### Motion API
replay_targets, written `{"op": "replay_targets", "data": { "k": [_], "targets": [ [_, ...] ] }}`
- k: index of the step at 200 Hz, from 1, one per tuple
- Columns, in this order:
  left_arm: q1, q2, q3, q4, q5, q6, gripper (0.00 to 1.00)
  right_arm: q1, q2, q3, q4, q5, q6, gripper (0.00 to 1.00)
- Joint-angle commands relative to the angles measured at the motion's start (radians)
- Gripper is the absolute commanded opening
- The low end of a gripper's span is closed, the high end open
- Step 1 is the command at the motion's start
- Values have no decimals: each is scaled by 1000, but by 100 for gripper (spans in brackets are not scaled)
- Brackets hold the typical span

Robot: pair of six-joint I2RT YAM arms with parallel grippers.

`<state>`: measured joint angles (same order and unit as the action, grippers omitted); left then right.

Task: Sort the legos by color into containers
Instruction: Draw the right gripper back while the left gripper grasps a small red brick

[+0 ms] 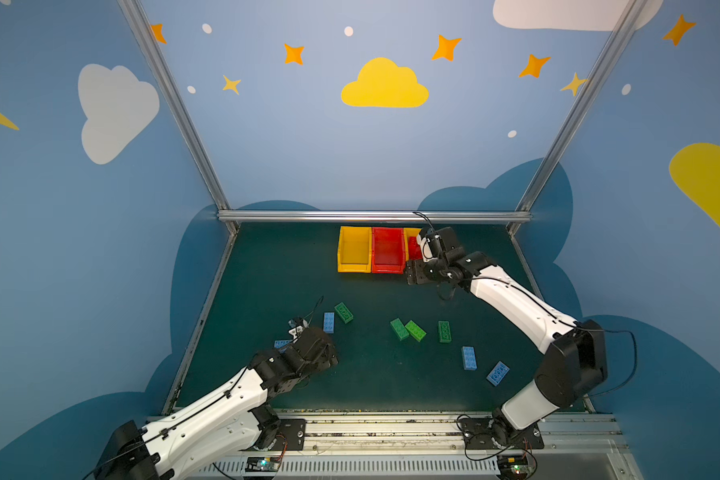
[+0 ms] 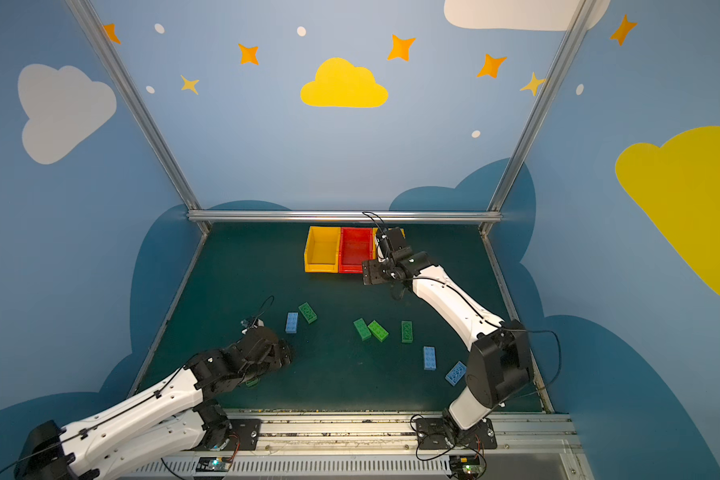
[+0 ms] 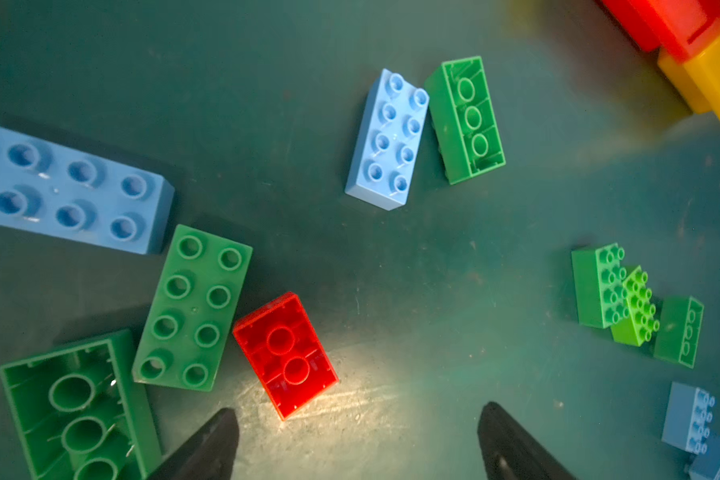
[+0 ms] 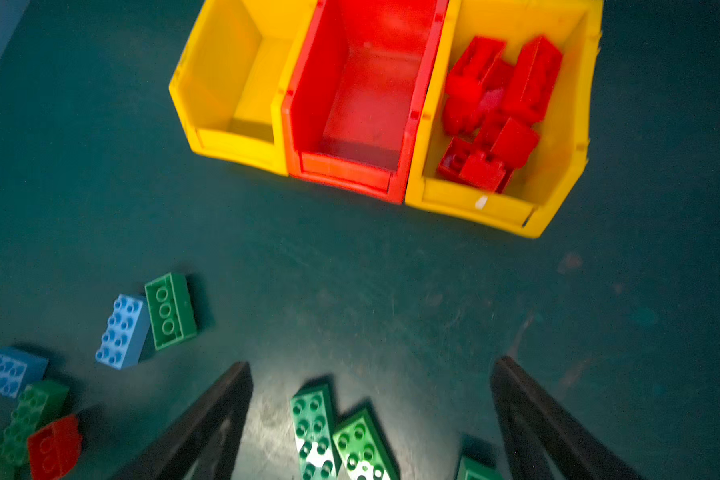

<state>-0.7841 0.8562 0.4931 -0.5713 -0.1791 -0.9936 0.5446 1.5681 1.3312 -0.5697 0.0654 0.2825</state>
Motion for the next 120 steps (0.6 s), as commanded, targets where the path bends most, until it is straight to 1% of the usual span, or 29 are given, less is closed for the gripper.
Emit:
{"op": "replay_targets", "data": {
  "k": [1, 37, 90, 109, 120],
  "targets": [
    [-3, 0, -30, 6, -45, -48, 86, 3, -75, -64, 30, -32, 46, 88],
    [-3, 53, -51, 47, -46, -74, 83, 8, -166, -119, 34, -67, 46, 89],
    [-2, 200, -29, 116, -55, -76, 78, 8, -212, -154, 38, -89, 41, 89],
    [2, 249, -19, 133, -58, -84, 71, 8, -220, -168, 38, -94, 41, 88],
    [8, 278, -13, 140, -59, -87, 70, 8, -224, -173, 37, -97, 42, 89]
  ]
}}
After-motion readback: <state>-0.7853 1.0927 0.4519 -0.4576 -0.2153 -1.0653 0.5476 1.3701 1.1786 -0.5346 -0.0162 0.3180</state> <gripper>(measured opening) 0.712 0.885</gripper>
